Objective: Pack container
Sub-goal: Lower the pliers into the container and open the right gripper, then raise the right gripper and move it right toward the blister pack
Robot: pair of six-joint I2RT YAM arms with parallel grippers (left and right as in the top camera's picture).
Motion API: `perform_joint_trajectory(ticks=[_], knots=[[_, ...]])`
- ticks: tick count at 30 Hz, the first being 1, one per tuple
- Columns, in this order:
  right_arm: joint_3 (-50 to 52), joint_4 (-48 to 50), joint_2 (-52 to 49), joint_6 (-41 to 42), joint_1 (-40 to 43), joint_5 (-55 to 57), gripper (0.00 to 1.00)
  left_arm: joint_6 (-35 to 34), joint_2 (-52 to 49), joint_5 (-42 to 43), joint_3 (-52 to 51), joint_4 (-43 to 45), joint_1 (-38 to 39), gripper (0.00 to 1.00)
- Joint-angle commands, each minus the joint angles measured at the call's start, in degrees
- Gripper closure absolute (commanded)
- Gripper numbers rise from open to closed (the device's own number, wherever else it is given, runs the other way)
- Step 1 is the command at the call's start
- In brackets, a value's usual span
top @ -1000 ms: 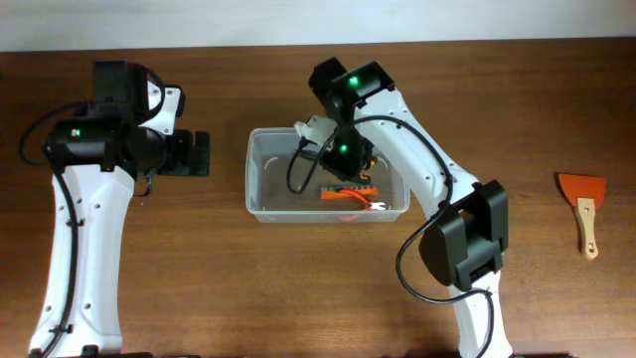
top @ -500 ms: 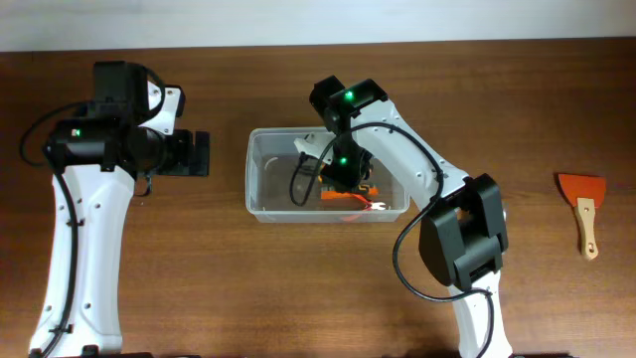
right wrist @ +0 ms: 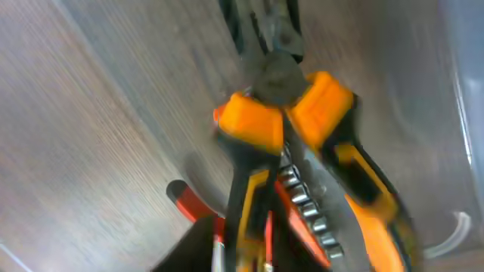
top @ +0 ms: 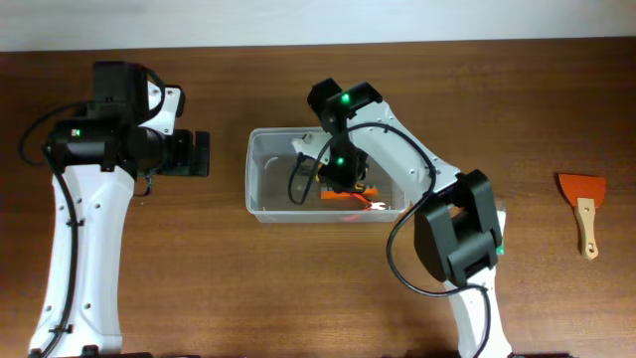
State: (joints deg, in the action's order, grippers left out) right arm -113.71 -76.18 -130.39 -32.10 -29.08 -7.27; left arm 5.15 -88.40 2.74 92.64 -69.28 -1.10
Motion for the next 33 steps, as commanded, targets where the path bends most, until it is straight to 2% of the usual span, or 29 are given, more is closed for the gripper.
perform_joint_trajectory(ticks=[1,7,10,13,14,15,16,20,24,28,33], knots=[[0.04,-0.22,-0.22,-0.48,-0.42,-1.16,0.72,0.13,0.00,-0.20,1.05,0.02,-0.17,0.01],[-0.44,-1.64,-0.17,0.07,-0.42,-1.18,0.70,0.11,0.00,-0.20,1.05,0.00,-0.20,0.01],[-3.28,-4.37,-0.13,1.03,-0.42,-1.20,0.60,0.11,0.00,-0.20,1.05,0.00,-0.20,0.01],[-8.76,-7.91,-0.04,1.03,-0.42,-1.18,0.40,0.11,0.00,-0.20,1.05,0.00,-0.17,0.01],[-12.13,-9.81,-0.04,1.03,-0.42,-1.16,0.28,0.13,0.00,-0.20,1.05,0.00,-0.17,0.01],[-14.73,-11.30,-0.04,1.03,-0.42,-1.14,0.10,0.13,0.00,-0.20,1.05,0.00,-0.17,0.01],[-16.87,-12.59,-0.04,1.03,-0.42,-1.11,0.01,0.11,0.00,-0.20,1.05,0.00,-0.17,0.01],[-29.49,-20.37,-0.04,1.55,0.72,-1.03,0.01,0.11,0.00,-0.20,1.05,0.00,-0.17,0.01],[-38.60,-21.16,1.57,14.12,3.93,6.54,0.01,0.11,0.00,-0.20,1.05,0.00,-0.17,0.01],[-40.22,-21.16,5.46,25.88,8.85,15.63,0.01,0.13,0.00,-0.20,1.05,0.00,-0.20,0.01],[-40.22,-21.18,12.96,37.53,17.94,16.59,0.01,0.11,0.00,-0.20,1.05,0.02,-0.20,0.01]])
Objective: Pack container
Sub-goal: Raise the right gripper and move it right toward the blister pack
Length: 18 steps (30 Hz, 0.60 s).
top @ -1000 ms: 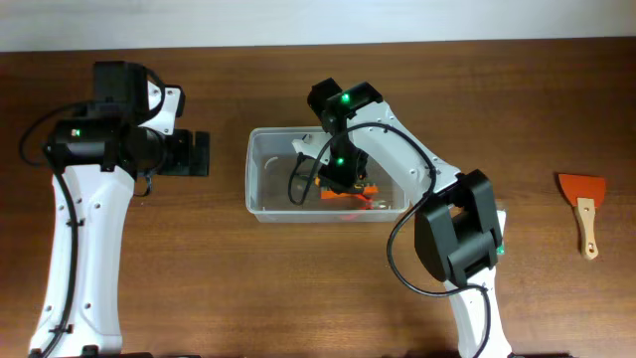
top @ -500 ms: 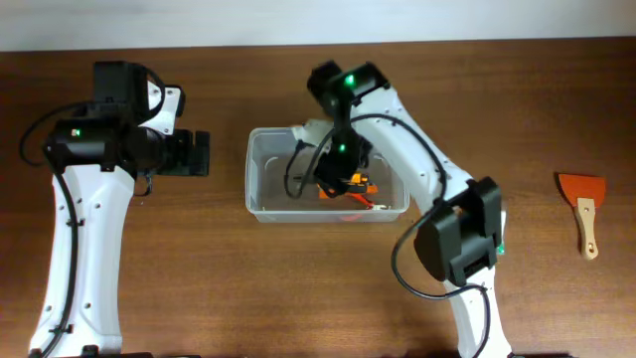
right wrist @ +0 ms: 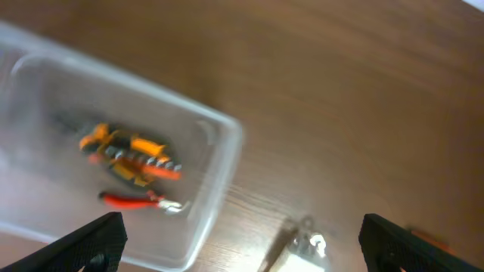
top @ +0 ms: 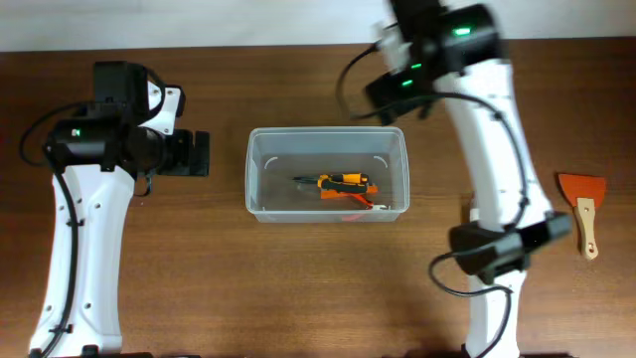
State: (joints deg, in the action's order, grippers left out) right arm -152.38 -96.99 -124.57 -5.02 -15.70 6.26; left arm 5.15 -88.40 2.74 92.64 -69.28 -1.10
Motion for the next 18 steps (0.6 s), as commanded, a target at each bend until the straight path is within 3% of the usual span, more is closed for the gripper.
perform_joint_trajectory(ticks=[1,9,14,18], knots=[[-1.53,-0.35,8.39,11.76,6.01,3.08,0.01,0.11,0.00,-0.20,1.05,0.00,-0.17,0.01],[2.75,-0.35,21.53,19.39,22.47,3.50,0.01,0.11,0.00,-0.20,1.05,0.00,-0.20,0.01],[17.35,-0.35,31.08,21.66,34.99,3.76,0.01,0.13,0.00,-0.20,1.05,0.00,-0.17,0.01],[28.76,-0.35,35.12,21.84,39.98,-4.11,0.01,0.11,0.00,-0.20,1.05,0.00,-0.17,0.01]])
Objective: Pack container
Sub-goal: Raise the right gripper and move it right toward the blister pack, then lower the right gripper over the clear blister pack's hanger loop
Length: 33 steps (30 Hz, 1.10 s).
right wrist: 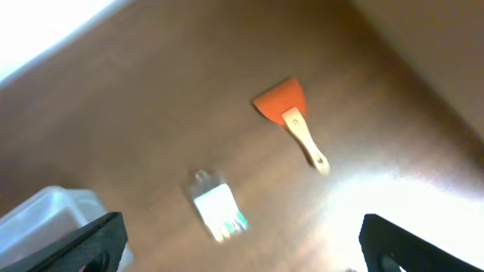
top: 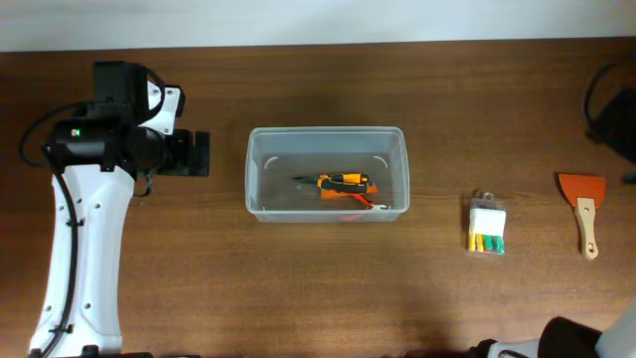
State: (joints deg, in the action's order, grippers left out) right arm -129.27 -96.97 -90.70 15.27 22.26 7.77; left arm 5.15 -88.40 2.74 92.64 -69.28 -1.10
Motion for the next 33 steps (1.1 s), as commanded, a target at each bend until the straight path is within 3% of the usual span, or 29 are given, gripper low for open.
perform_joint_trajectory(ticks=[1,9,15,19,22,25,29,33], knots=[[7.52,-0.37,1.36,1.57,2.49,-8.26,0.01,0.13,0.00,-0.20,1.05,0.00,-0.17,0.01],[13.77,-0.02,-0.22,1.29,2.56,-10.99,0.01,0.11,0.00,-0.20,1.05,0.02,-0.17,0.01],[18.88,-0.33,-0.76,-12.33,0.92,-11.06,0.01,0.13,0.00,-0.20,1.05,0.00,-0.17,0.01],[20.55,2.89,-0.81,-13.33,0.26,-8.57,0.01,0.13,0.00,-0.20,1.05,0.00,-0.17,0.01],[20.55,4.72,-0.81,-11.89,0.24,-14.78,0.01,0.11,0.00,-0.20,1.05,0.00,-0.17,0.01],[21.40,5.29,-1.03,-19.56,-0.85,-19.50,0.01,0.13,0.00,-0.20,1.05,0.00,-0.17,0.01],[26.69,5.29,-1.38,-27.06,-4.24,-12.26,0.01,0.11,0.00,-0.20,1.05,0.00,-0.17,0.01],[35.34,9.88,-2.14,-27.21,-7.45,-7.69,0.01,0.11,0.00,-0.20,1.05,0.00,-0.17,0.01]])
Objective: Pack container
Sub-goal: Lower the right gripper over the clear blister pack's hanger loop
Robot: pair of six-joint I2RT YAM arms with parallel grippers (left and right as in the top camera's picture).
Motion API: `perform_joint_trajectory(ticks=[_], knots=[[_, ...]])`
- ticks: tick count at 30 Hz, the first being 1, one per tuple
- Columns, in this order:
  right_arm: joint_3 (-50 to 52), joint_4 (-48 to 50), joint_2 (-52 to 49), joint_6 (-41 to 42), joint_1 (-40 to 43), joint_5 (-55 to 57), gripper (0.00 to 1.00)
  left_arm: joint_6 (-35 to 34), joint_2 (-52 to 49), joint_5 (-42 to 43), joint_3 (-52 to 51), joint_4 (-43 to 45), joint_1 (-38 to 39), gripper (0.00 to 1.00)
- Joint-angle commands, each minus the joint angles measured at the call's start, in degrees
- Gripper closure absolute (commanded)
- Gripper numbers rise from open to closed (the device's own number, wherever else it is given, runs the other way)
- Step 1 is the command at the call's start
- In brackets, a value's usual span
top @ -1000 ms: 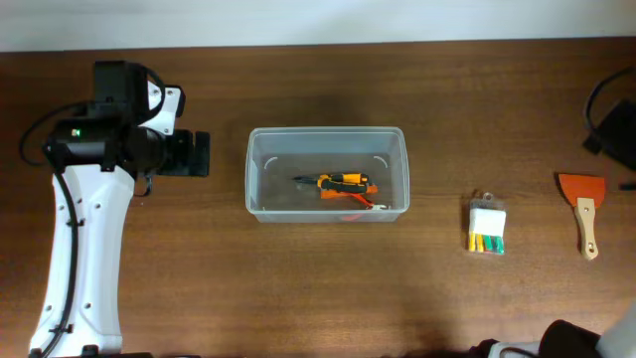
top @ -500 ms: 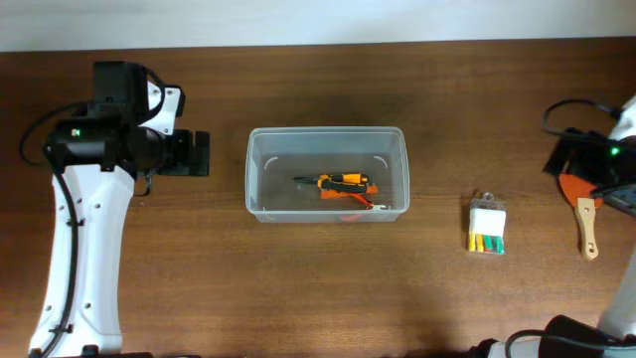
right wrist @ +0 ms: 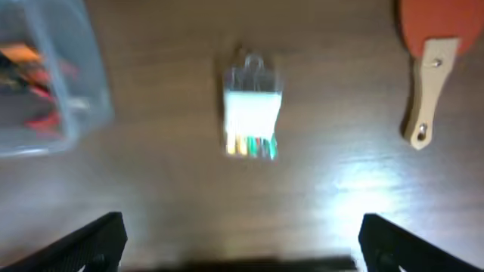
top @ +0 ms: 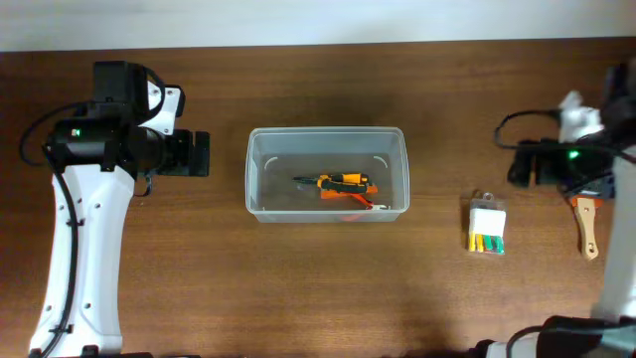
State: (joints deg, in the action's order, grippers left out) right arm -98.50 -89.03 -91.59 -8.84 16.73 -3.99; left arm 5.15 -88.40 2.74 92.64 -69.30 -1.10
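Note:
The clear plastic container [top: 260,189] stands mid-table, with orange-and-black pliers [top: 343,182] and a red-handled tool inside; its corner [right wrist: 45,83] shows blurred in the right wrist view. A small clear packet [top: 487,227] of white, yellow and green pieces [right wrist: 252,113] lies to the container's right. An orange scraper with a wooden handle [top: 588,229] [right wrist: 431,53] lies at the far right. My right gripper [top: 519,165] [right wrist: 240,249] hangs open and empty above the table, just behind the packet. My left gripper [top: 196,154] sits left of the container, its jaws not readable.
The table's back edge meets a white wall at the top of the overhead view. My right arm [top: 596,149] covers part of the scraper's blade. My left arm [top: 84,239] runs along the table's left side.
My right arm, then almost out of the overhead view at the right edge, now reaches in over the table's right side. The wrist camera sits lower, with the packet centred. The left arm has not moved.
My right gripper was down in the container at the pliers. Then it was raised behind the container, open, with the pliers lying inside. Then it stood far right and high over packet and scraper, and now it is open near the packet.

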Motion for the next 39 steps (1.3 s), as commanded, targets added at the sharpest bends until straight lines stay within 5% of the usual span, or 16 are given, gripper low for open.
perform_joint_trajectory(ticks=[1,9,23,32,39], knots=[[7.39,4.74,-1.40,-2.21,-2.71,4.04,0.01,0.11,0.00,-0.20,1.05,0.02,-0.20,0.01],[20.46,15.78,-3.21,0.35,-4.28,3.61,0.01,0.11,0.00,-0.20,1.05,0.02,-0.20,0.01],[21.53,19.04,-16.52,8.92,-3.48,3.63,0.01,0.11,0.00,-0.20,1.05,0.02,-0.17,0.01],[21.57,15.19,-13.81,11.82,-3.50,6.51,0.01,0.13,0.00,-0.20,1.05,0.02,-0.17,0.01],[22.12,13.40,-0.79,10.58,-3.48,6.88,0.01,0.11,0.00,-0.20,1.05,0.02,-0.17,0.01]])
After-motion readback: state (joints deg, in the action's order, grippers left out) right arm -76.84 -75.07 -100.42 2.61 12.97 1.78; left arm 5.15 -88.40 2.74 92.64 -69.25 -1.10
